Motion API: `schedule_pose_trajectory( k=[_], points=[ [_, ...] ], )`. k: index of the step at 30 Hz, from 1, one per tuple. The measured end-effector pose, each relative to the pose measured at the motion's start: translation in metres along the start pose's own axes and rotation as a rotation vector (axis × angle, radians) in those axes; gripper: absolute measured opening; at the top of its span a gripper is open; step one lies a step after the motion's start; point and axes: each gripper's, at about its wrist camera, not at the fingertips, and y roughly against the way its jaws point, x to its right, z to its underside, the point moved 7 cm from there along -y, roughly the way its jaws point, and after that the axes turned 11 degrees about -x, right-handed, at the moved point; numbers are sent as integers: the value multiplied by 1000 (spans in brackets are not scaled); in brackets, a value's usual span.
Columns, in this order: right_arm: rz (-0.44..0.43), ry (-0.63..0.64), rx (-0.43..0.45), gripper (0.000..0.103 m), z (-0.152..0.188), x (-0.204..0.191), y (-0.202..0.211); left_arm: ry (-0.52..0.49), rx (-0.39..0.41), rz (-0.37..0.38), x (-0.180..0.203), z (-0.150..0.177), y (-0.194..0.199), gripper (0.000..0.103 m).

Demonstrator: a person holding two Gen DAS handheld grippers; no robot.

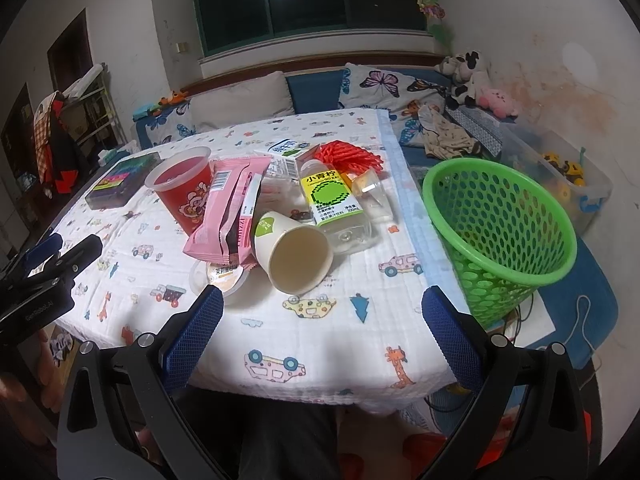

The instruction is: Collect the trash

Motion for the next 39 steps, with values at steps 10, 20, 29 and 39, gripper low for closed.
schedule_pose_trajectory(
  k=[10, 20, 29, 39],
  points=[
    [-4, 0, 0, 99, -1, -1, -2, -1, 1, 0, 0, 0, 0, 97],
    [-10, 6, -1, 99, -2, -3, -4, 1, -4, 0, 0, 0, -2, 97],
    [-8, 14, -3, 99, -5, -4, -7, 7, -14, -2, -3, 1, -14, 97],
    [-13, 25, -13, 99, -9, -6, -13, 13, -25, -7, -7, -4, -20, 97]
  ],
)
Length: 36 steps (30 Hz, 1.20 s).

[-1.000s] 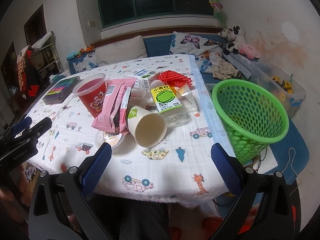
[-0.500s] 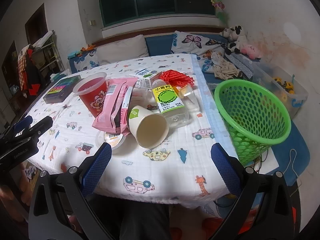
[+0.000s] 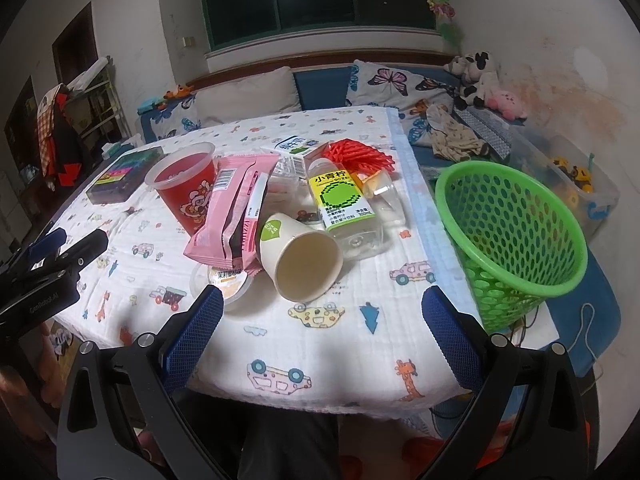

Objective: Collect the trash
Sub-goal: 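Grasp the pink snack wrappers with the right tool while the left tool reaches the red cup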

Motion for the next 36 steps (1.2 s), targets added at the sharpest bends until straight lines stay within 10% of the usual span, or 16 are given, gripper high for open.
schedule_pose_trajectory(
  k=[36],
  points=[
    [-113, 163, -69, 99, -57, -59, -51, 53, -52, -39, -38, -23, -32, 97]
  ],
)
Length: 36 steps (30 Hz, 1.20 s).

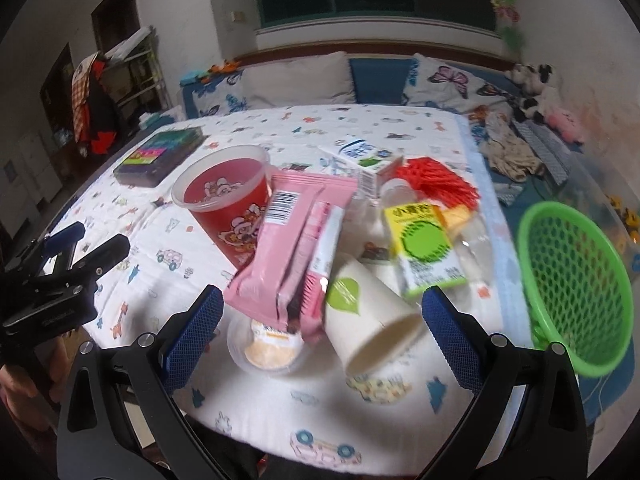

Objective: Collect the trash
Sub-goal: 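Grasp the pink snack wrappers with the right tool while the left tool reaches the red cup, then grasp the red paper cup with the left tool while the right tool lifts the wrappers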

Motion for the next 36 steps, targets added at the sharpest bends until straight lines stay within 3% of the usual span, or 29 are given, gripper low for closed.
schedule_pose_trajectory(
  k=[7, 12, 20, 22, 24, 26, 30, 36],
  points=[
    [-17, 34, -65, 98, -19, -8, -34, 6, -14, 1, -9, -2, -11, 97],
    [-21, 43, -98, 95, -30, -11, -53, -15, -20, 45, -7, -7, -18, 97],
    [-35, 47, -133, 76, -37, -9, -66, -103, -19, 142, 10, -15, -29, 97],
    [-43, 45, -142, 75, -37, -9, -69, -134, -18, 169, 17, -16, -32, 97],
    [-43, 46, -143, 64, -37, -8, -70, -171, -11, 181, 25, -17, -34, 97],
    [-64, 36, -146, 59, -37, -7, -70, -204, -7, 197, 32, -18, -35, 97],
    [-71, 20, -116, 56, -39, -1, -60, -254, -19, 253, 47, -18, -44, 97],
    [-77, 0, -61, 51, -47, 7, -40, -249, -50, 359, 62, -23, -59, 97]
  ],
)
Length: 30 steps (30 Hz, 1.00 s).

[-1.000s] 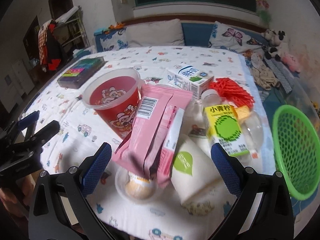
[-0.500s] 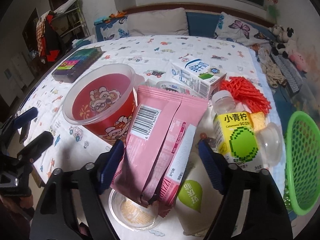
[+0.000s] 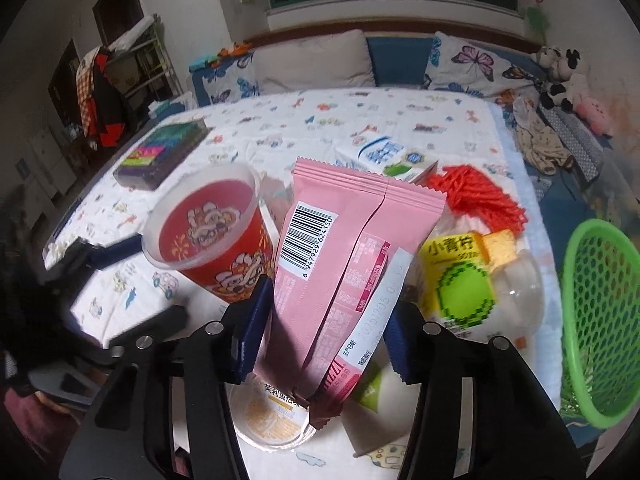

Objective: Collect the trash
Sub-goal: 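Grasp the red paper cup with the left tool while the right tool lifts the wrappers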

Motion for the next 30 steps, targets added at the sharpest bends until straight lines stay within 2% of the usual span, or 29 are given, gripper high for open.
schedule_pose_trajectory(
  k=[7, 13, 16, 17, 19, 22, 30],
  points=[
    [0, -12, 69, 51, -7, 10, 30, -15, 6, 49, 7, -18, -21, 97],
    [31, -59, 120, 51, -7, 39, 55, -21, 11, 72, 12, -28, -33, 96],
    [64, -108, 144, 51, -2, 67, 70, -15, 21, 79, 11, -31, -36, 94],
    [75, -126, 148, 51, 0, 76, 74, -13, 26, 84, 10, -31, -35, 84],
    [102, -170, 152, 51, 6, 100, 81, -9, 22, 97, 9, -33, -37, 74],
    [158, -226, 150, 51, 16, 137, 88, -1, 32, 100, 7, -33, -36, 73],
    [287, -367, 107, 52, 52, 230, 90, 8, 59, 43, -5, -45, -19, 73]
  ],
)
